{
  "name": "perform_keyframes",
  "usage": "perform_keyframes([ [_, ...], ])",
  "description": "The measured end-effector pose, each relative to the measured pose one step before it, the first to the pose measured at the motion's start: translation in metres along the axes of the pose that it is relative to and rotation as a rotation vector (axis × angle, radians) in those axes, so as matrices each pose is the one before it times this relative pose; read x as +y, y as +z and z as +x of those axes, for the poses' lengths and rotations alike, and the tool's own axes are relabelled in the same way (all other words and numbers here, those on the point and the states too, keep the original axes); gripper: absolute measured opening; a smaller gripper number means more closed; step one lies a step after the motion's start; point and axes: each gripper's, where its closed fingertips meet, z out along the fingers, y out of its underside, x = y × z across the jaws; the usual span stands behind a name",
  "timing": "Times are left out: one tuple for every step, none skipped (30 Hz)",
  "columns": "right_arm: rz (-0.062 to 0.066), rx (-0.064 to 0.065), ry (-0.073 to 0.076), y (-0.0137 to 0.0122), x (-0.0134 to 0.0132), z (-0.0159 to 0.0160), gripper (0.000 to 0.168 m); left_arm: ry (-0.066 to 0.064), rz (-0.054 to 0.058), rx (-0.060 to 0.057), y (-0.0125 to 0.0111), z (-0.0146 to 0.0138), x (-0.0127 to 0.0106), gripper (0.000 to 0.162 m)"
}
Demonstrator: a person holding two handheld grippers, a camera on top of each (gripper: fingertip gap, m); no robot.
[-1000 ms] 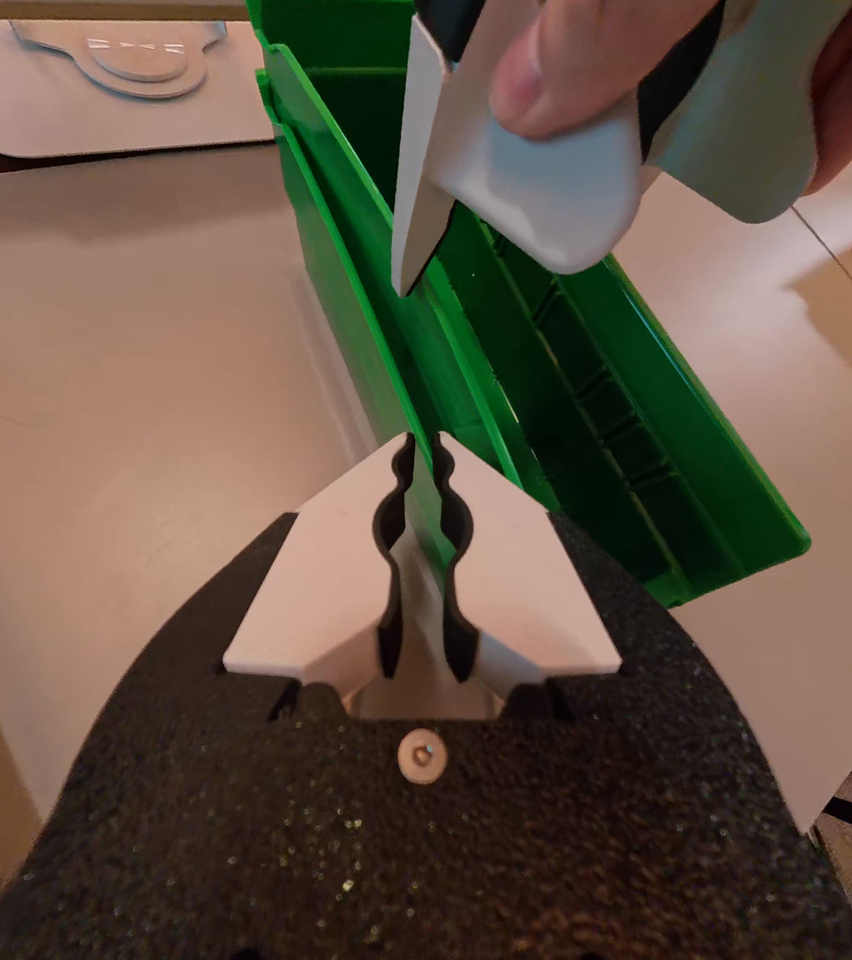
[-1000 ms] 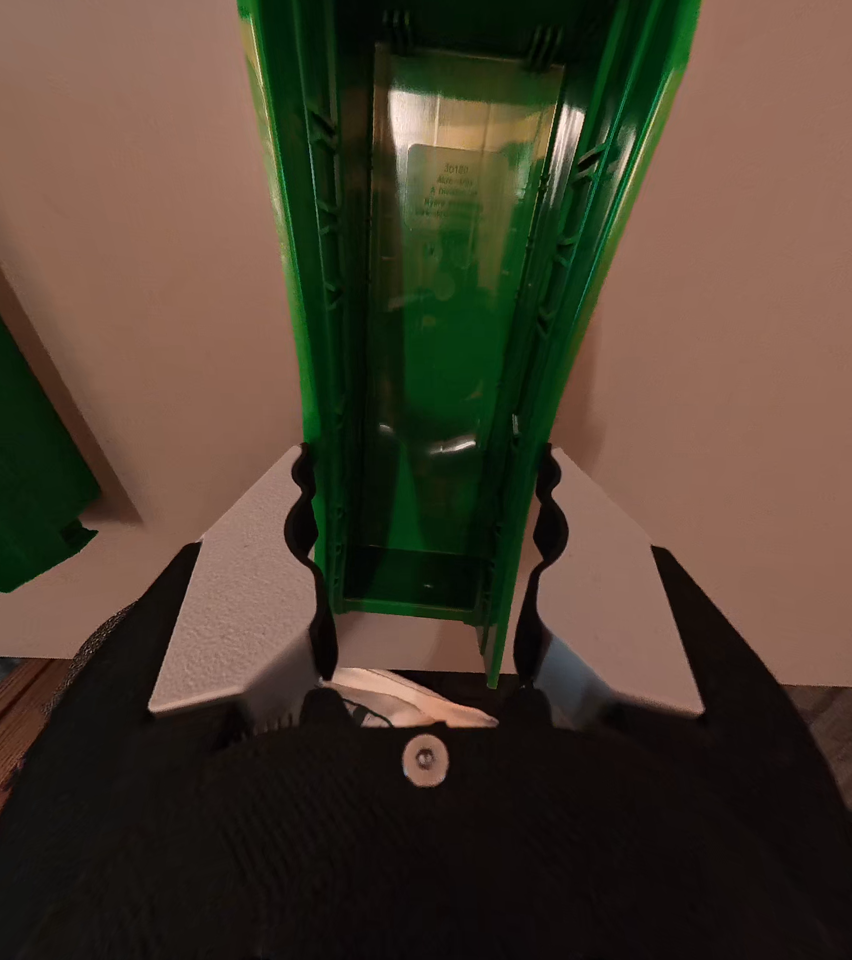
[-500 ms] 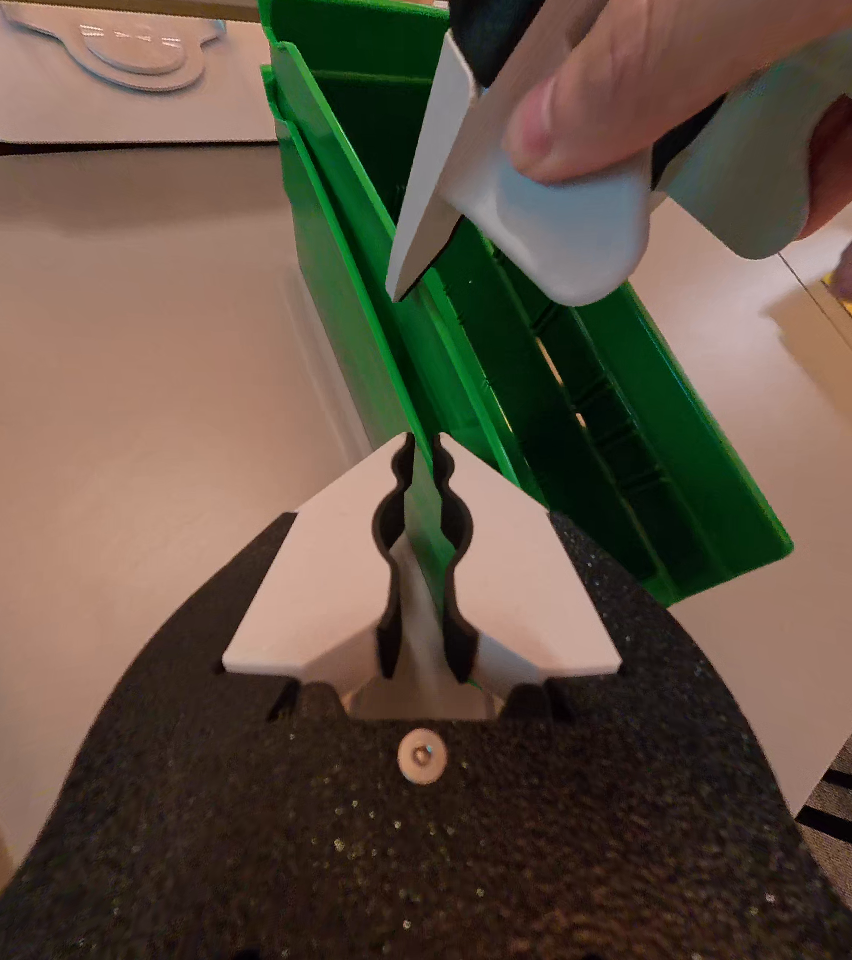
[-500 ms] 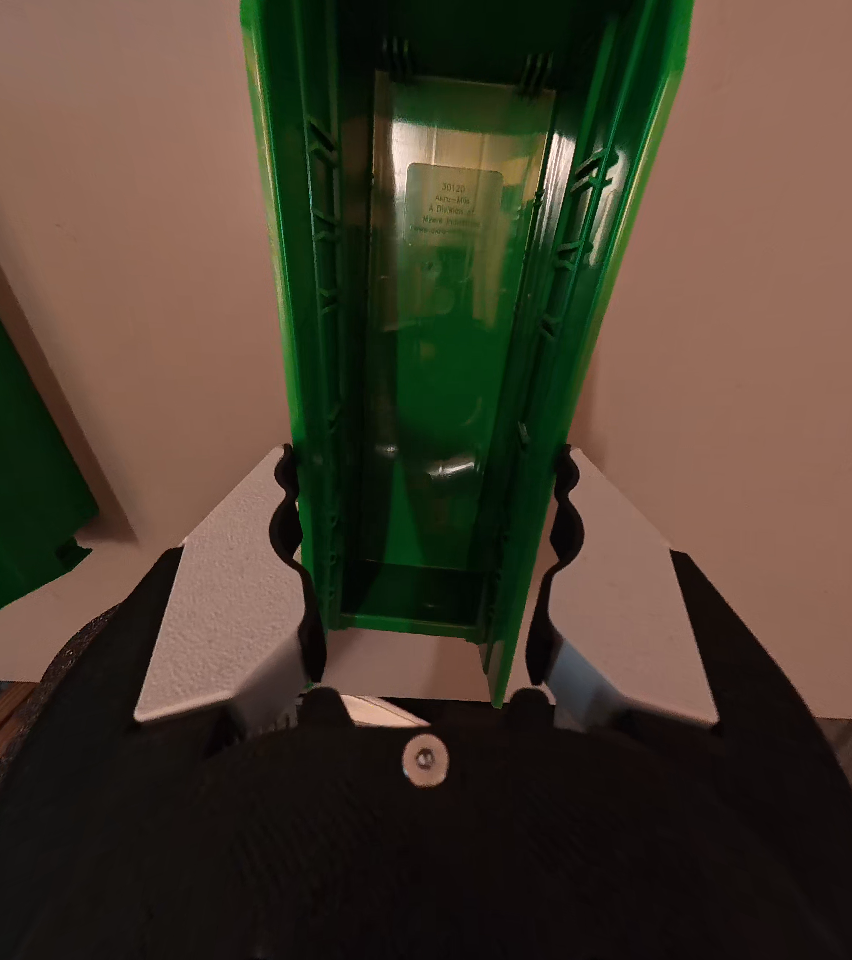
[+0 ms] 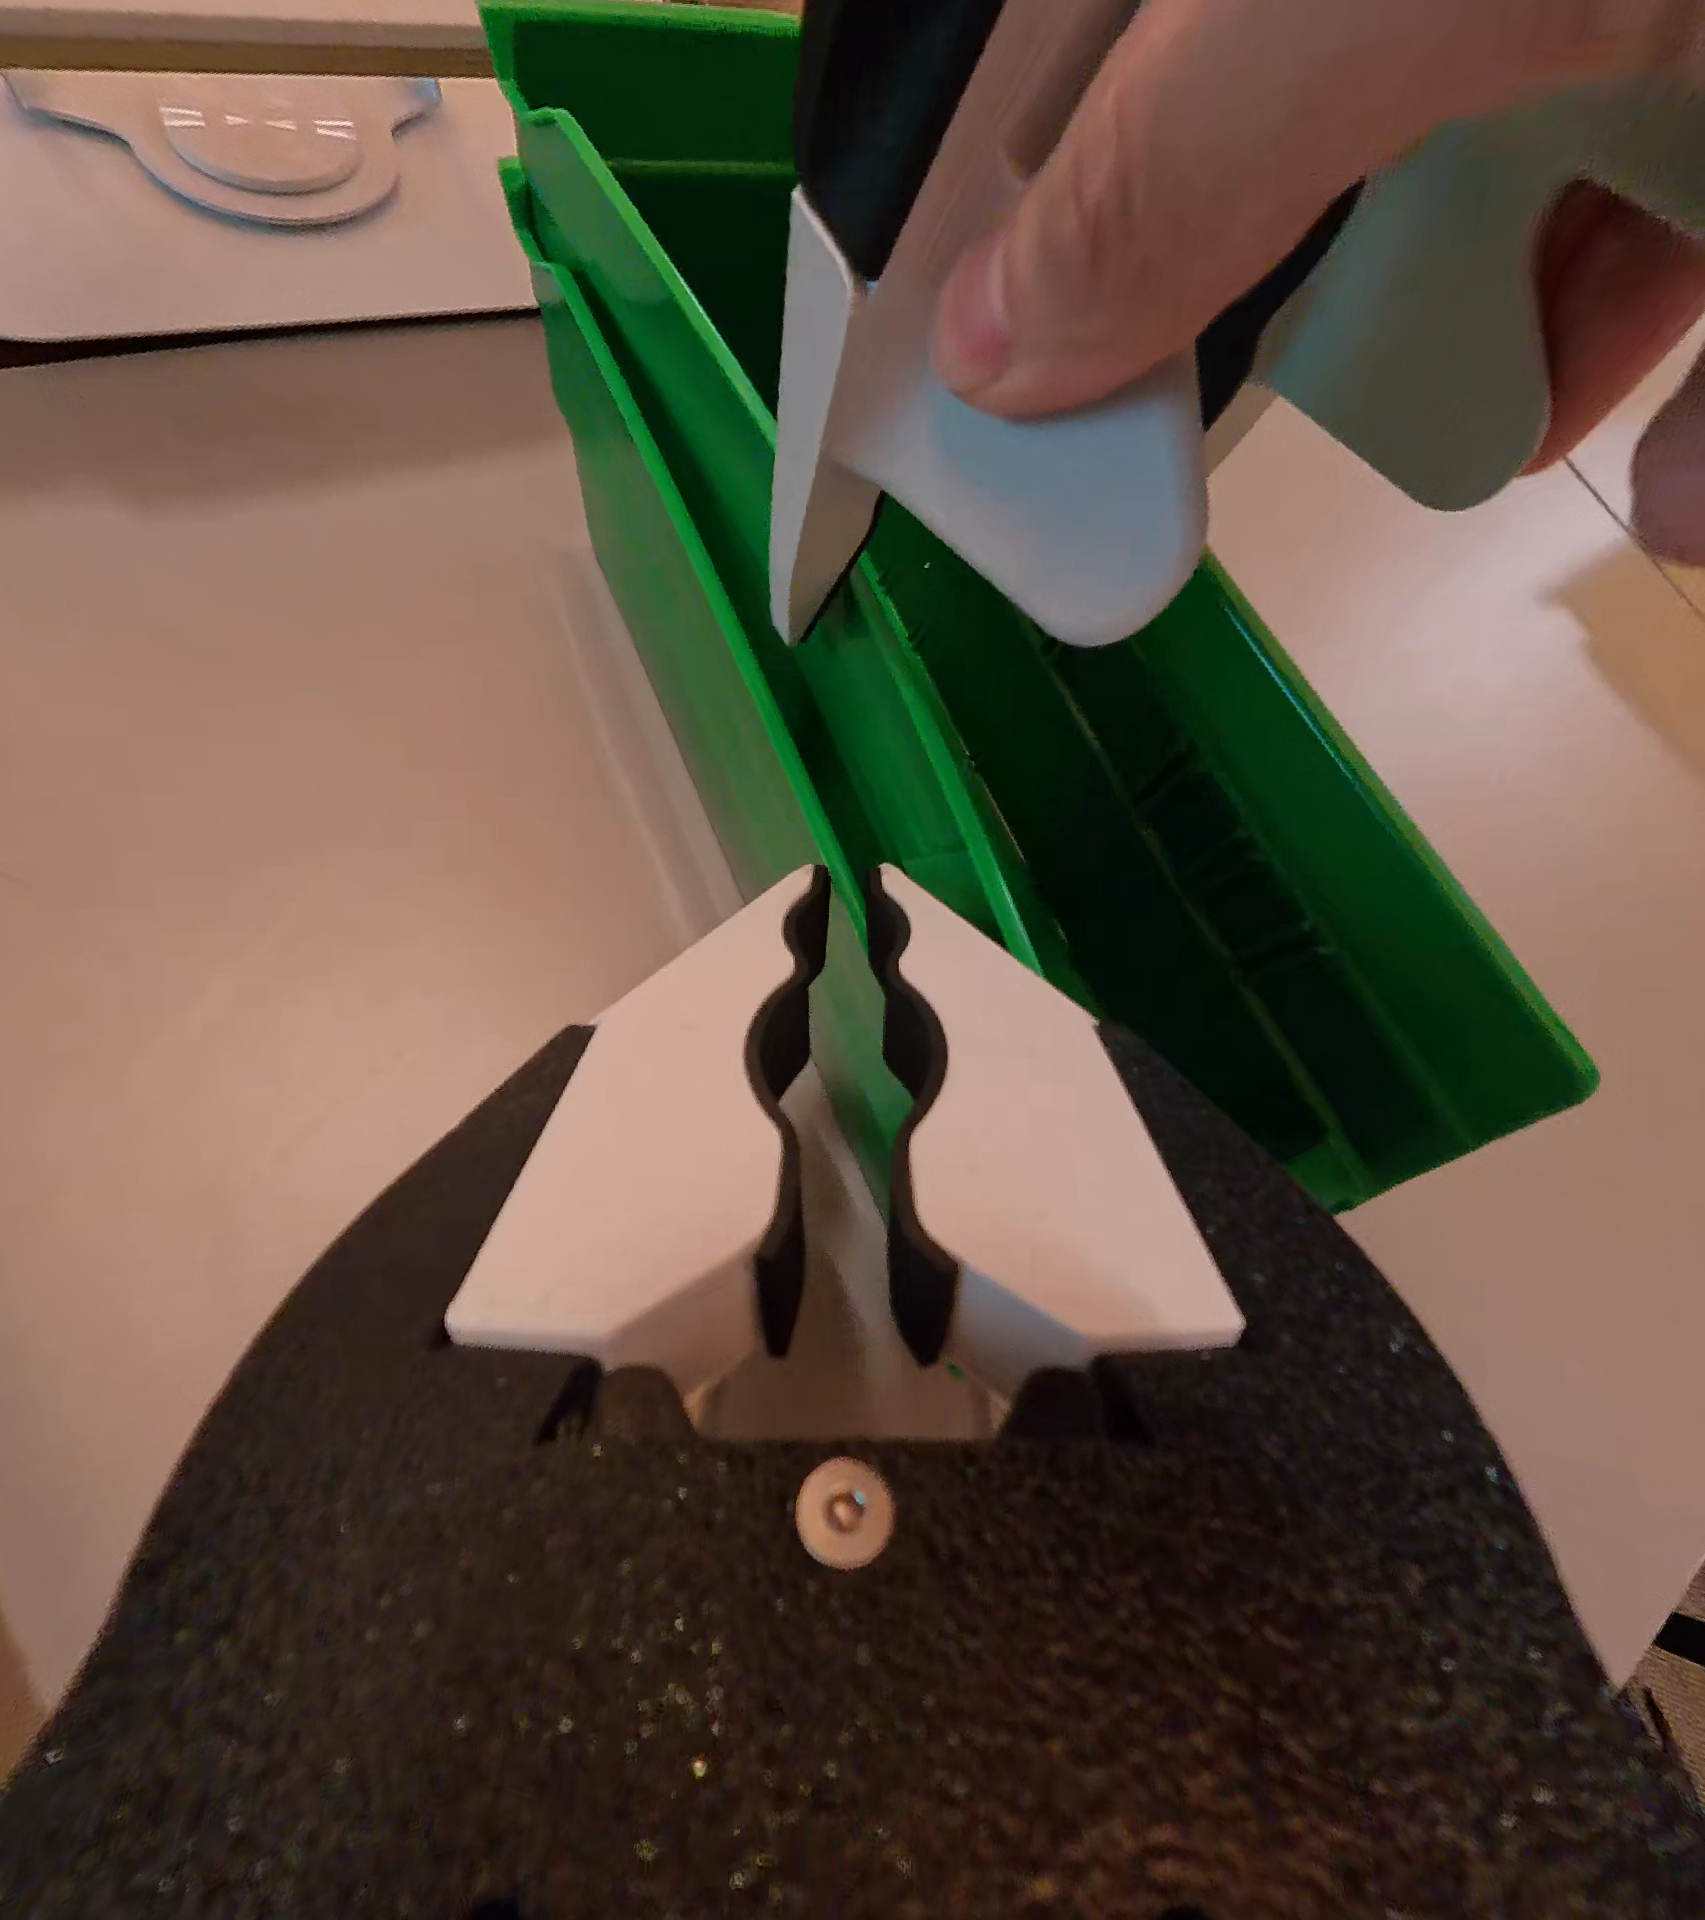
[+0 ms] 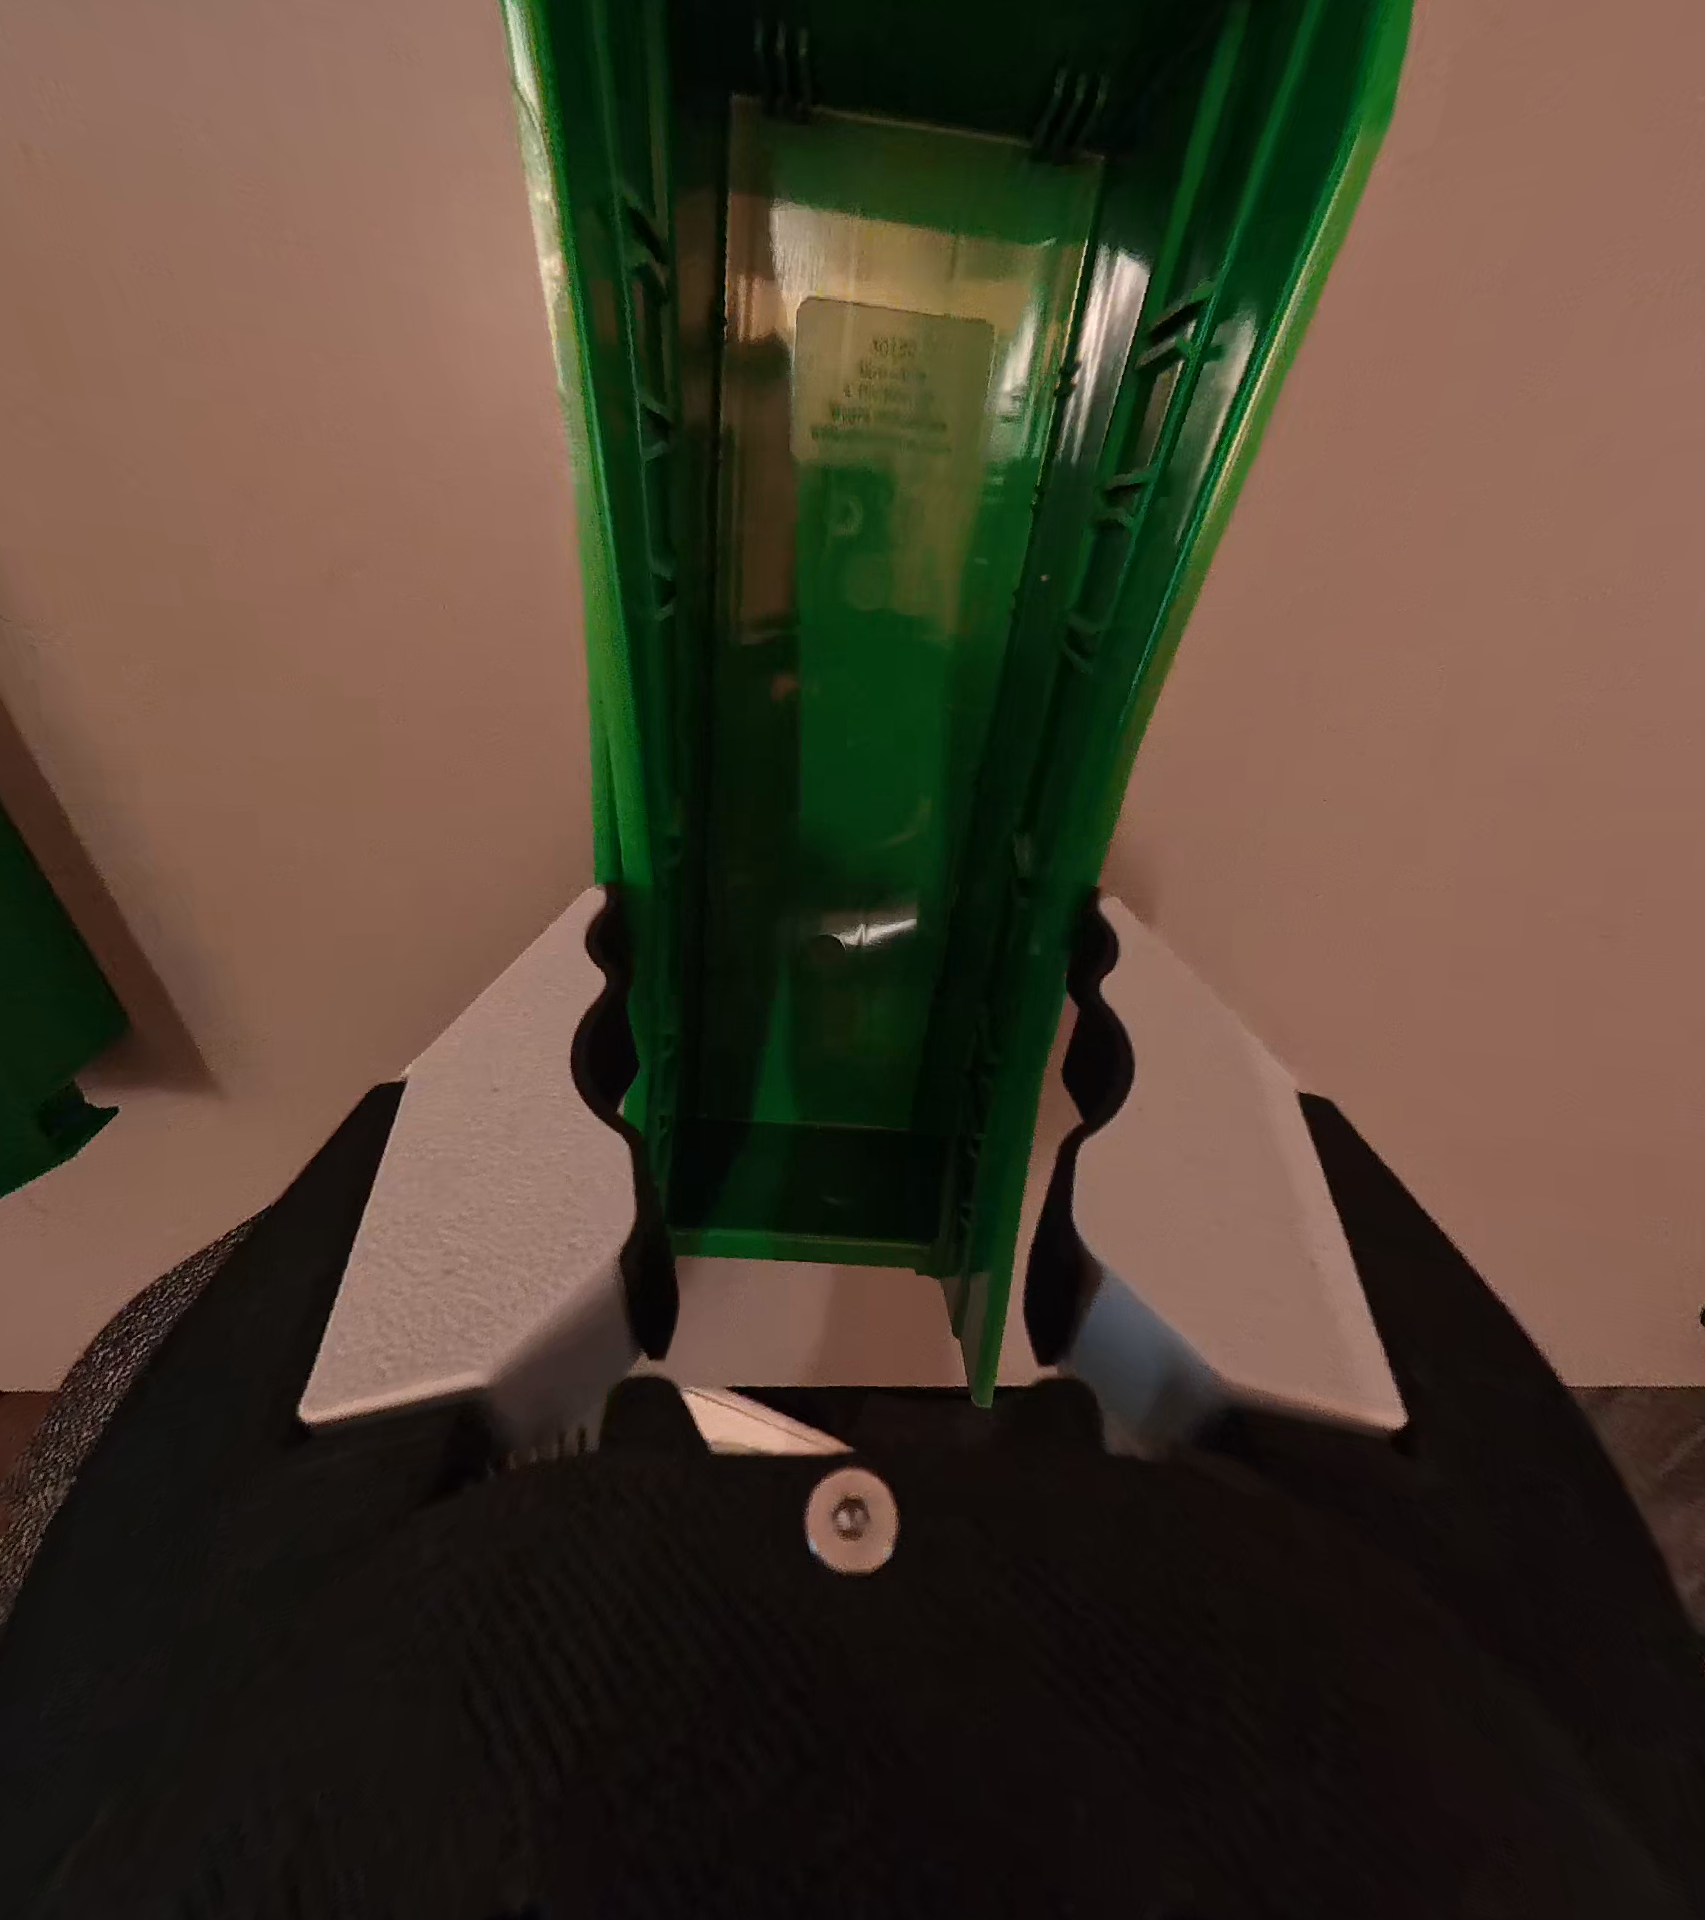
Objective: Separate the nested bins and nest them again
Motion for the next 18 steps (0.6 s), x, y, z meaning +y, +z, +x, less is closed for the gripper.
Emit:
perform_keyframes([
  [-0.0051,0.0002,-0.0042,-0.00044,0.00031,-0.00013,0.082,0.0058,0.0022,-0.0030,0.00010,0.00025,-0.00005,0.005],
  [-0.0028,-0.0008,-0.0009,-0.00029,0.00024,-0.00005,0.081,0.0023,0.0023,-0.0007,0.00014,0.00018,-0.00004,0.005],
  [-0.0059,-0.0007,-0.0033,-0.00041,0.00056,-0.00030,0.080,0.0006,0.0013,0.0006,-0.00003,0.00004,0.00016,0.005],
  [-0.0077,-0.0014,-0.0010,-0.00054,0.00087,-0.00034,0.079,0.0031,-0.0015,0.0029,-0.00044,0.00041,0.00015,0.005],
  [-0.0101,-0.0007,-0.0009,-0.00081,0.00127,-0.00018,0.078,0.0044,-0.0045,0.0028,-0.00065,0.00064,0.00015,0.005],
  [-0.0057,-0.0021,-0.0007,-0.00101,0.00094,-0.00037,0.078,0.0064,-0.0042,0.0000,-0.00072,0.00029,-0.00015,0.005],
  [-0.0018,-0.0064,0.0009,-0.00163,0.00035,-0.00066,0.077,0.0036,0.0005,-0.0039,-0.00085,-0.00007,-0.00112,0.005],
  [0.0003,-0.0087,0.0039,-0.00249,-0.00004,-0.00086,0.077,0.0036,0.0048,-0.0084,-0.00124,-0.00083,-0.00201,0.005],
  [0.0006,-0.0096,0.0051,-0.00317,-0.00003,-0.00116,0.077,0.0031,0.0062,-0.0094,-0.00134,-0.00131,-0.00242,0.005],
  [-0.0024,-0.0064,0.0040,-0.00358,0.00047,-0.00089,0.077,-0.0006,0.0019,-0.0042,-0.00143,-0.00105,-0.00230,0.005],
  [-0.0093,0.0017,-0.0027,-0.00325,0.00131,-0.00021,0.077,-0.0048,-0.0091,0.0066,-0.00092,0.00019,-0.00124,0.005],
  [-0.0070,0.0048,-0.0035,-0.00249,0.00115,0.00032,0.077,-0.0086,-0.0138,0.0162,-0.00033,0.00139,-0.00056,0.004],
  [-0.0027,0.0085,-0.0056,-0.00157,0.00061,0.00015,0.077,-0.0082,-0.0132,0.0118,0.00031,0.00071,-0.00014,0.005],
  [0.0037,0.0117,-0.0022,-0.00062,0.00008,-0.00024,0.076,-0.0038,-0.0097,0.0019,0.00109,-0.00062,0.00020,0.005],
  [0.0018,0.0092,-0.0035,-0.00038,0.00023,-0.00092,0.076,-0.0027,-0.0070,-0.0043,0.00109,-0.00155,0.00077,0.005],
  [-0.0027,0.0045,-0.0047,-0.00101,0.00060,-0.00100,0.076,-0.0032,-0.0034,-0.0001,0.00073,-0.00086,0.00078,0.005],
  [-0.0113,0.0027,-0.0107,-0.00173,0.00173,-0.00090,0.076,-0.0007,-0.0051,-0.0043,0.00095,-0.00151,0.00131,0.005],
  [-0.0112,-0.0040,-0.0109,-0.00262,0.00193,-0.00144,0.076,0.0049,-0.0098,-0.0156,0.00216,-0.00346,0.00280,0.005],
])
